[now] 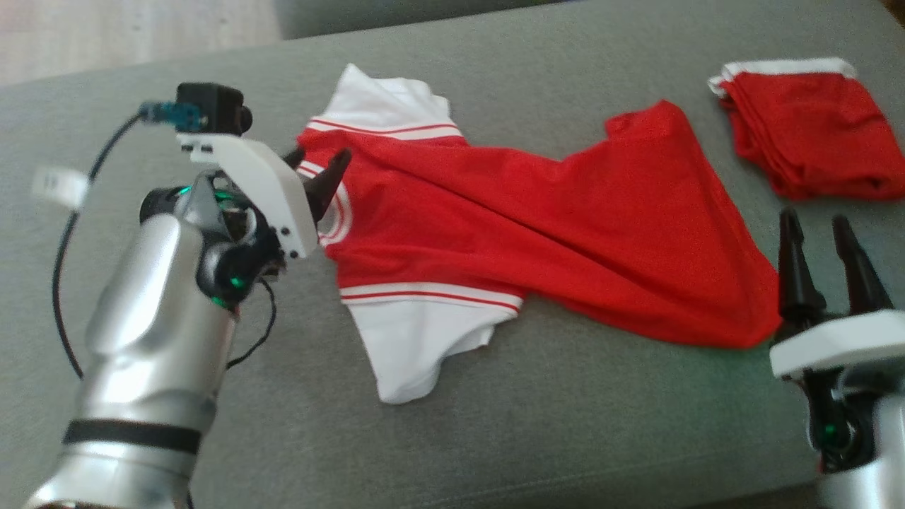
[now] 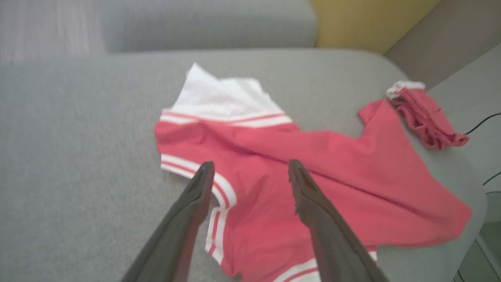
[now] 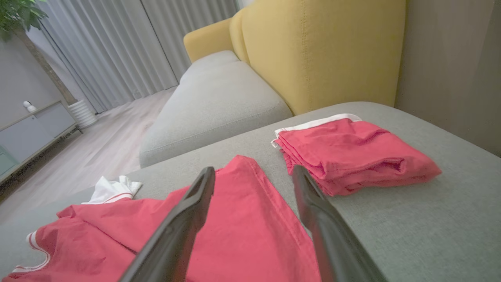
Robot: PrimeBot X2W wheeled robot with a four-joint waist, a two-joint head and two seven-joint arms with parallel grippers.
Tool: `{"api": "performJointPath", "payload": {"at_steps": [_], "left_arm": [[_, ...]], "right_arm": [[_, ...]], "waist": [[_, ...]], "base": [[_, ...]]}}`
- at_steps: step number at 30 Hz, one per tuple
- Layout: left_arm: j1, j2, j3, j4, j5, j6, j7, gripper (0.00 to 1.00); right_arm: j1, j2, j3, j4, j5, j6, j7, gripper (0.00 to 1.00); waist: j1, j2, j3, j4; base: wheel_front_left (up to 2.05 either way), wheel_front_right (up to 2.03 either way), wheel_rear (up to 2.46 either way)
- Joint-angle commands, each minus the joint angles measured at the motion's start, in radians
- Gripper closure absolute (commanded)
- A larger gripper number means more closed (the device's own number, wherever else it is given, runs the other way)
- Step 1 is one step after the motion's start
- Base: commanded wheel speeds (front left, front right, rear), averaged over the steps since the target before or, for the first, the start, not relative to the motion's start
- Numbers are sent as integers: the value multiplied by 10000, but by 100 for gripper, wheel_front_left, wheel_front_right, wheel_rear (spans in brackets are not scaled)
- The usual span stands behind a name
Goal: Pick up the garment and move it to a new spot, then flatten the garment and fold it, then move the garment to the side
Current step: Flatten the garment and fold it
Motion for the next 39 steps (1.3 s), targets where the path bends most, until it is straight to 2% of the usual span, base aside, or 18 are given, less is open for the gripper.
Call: {"api": "performJointPath", "payload": {"at_steps": [1, 5, 9, 13, 21, 22, 24, 29, 33, 39], "left_arm": [[-465, 465, 185, 165, -190, -56, 541, 0], [-1218, 969, -77, 1446, -207, -60, 1647, 0], [-1500, 896, -36, 1879, -856, -62, 2229, 0], [-1786, 1126, -130, 2128, -1067, -63, 2078, 0], [-2240, 1098, -322, 3075, -1390, -64, 2226, 2], [-2290, 1090, -361, 3148, -1417, -64, 2202, 28], [-2372, 1108, -436, 3304, -1444, -64, 2123, 100], [-2463, 1268, -648, 3634, -1532, -64, 2113, 100], [-2565, 1615, -603, 3932, -1549, -45, 2026, 100], [-2683, 2238, -282, 4336, -1604, 365, 1668, 100]], "right_arm": [[-380, -196, 265, -235, 99, 67, -173, 0], [-629, -184, 411, 61, 263, 67, -439, 0], [-733, -218, 459, 272, 365, 67, -594, 0], [-896, -263, 546, 511, 438, 67, -767, 0], [-1178, -342, 771, 783, 603, 67, -886, 0], [-1198, -358, 793, 807, 614, 67, -894, 0], [-1231, -395, 817, 865, 627, 67, -907, 0], [-1208, -463, 774, 1011, 592, 67, -903, 0], [-1129, -515, 739, 984, 536, 67, -837, 0], [-1013, -550, 675, 799, 499, 67, -705, 0]], "waist": [[0, 0, 407, -455], [0, 0, 759, -890], [0, 0, 895, -1092], [0, 0, 1034, -1291], [0, 0, 1289, -1435], [0, 0, 1299, -1434], [0, 0, 1286, -1415], [0, 0, 1024, -1251], [0, 0, 785, -1092], [0, 0, 713, -1011]], "base": [[0, 0, 0], [0, 0, 0], [0, 0, 0], [0, 0, 0], [0, 0, 0], [0, 0, 0], [0, 0, 0], [0, 0, 0], [0, 0, 0], [0, 0, 0]]}}
